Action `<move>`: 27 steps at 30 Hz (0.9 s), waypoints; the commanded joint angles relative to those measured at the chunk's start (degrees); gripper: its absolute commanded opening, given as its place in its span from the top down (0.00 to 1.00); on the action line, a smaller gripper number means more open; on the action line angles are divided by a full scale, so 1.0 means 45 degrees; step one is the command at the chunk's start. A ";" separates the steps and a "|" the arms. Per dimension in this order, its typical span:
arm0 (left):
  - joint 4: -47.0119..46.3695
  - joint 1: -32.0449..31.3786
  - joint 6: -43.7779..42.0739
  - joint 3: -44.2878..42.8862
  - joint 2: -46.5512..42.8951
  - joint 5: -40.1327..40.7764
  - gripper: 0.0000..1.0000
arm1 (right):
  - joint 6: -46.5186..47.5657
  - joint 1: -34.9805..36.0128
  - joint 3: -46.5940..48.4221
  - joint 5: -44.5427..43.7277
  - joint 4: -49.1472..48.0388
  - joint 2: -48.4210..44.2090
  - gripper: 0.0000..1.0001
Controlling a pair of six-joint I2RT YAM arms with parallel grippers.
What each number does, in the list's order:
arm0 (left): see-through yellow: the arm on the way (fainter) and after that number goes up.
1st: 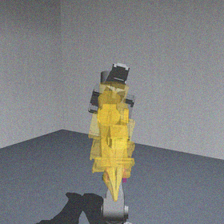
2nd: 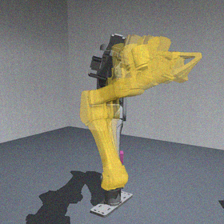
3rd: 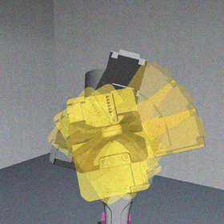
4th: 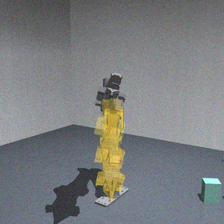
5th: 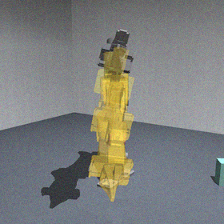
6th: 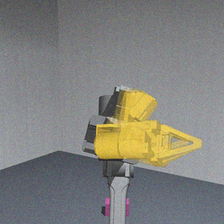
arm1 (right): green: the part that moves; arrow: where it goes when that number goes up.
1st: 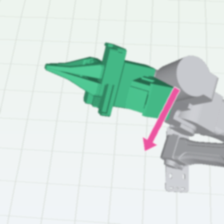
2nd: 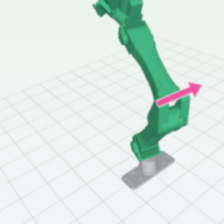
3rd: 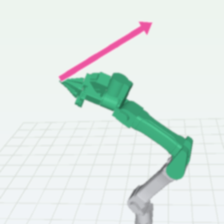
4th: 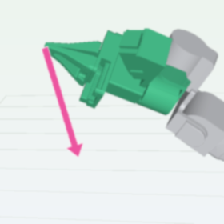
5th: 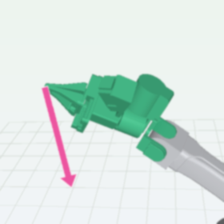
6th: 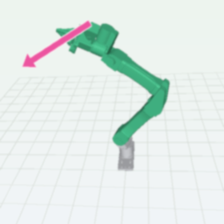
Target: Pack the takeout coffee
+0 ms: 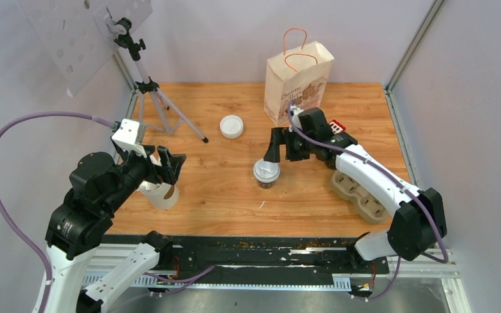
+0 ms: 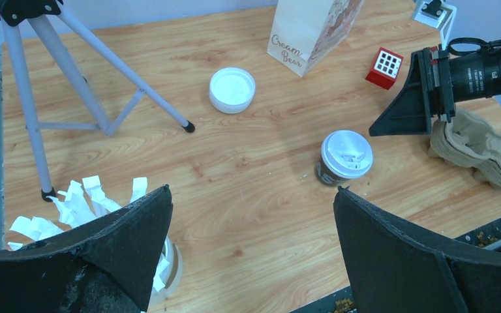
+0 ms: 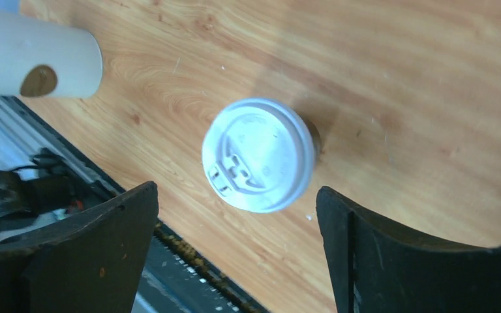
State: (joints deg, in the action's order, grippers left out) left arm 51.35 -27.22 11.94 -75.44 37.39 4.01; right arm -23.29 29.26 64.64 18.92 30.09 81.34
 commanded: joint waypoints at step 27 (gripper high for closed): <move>-0.0375 0.0055 -0.0018 0.0098 -0.0133 0.0105 0.00 | 0.4786 0.3763 0.2881 -0.4853 0.1453 0.2862 0.03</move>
State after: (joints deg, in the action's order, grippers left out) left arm 51.35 -27.22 12.23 -75.42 36.75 3.99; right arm -2.83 45.28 74.59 -1.50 37.41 92.49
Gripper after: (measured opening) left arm 0.998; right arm 0.982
